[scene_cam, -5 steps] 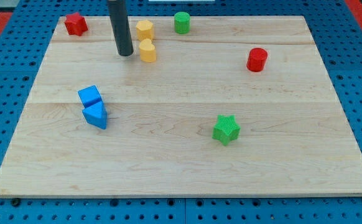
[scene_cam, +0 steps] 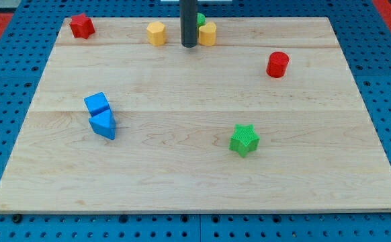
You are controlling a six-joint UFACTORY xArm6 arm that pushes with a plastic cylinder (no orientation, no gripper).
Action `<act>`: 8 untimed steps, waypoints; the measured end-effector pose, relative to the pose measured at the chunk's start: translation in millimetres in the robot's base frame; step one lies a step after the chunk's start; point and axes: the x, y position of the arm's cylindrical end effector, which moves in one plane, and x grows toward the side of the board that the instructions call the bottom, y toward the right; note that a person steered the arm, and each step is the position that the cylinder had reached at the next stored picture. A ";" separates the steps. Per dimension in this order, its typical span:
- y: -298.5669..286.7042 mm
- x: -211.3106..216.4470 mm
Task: Push yellow heart towards top right
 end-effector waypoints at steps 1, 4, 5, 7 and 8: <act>1.1 -23.3; 79.9 -26.6; 68.8 -24.3; 97.4 -8.9; 135.6 -19.5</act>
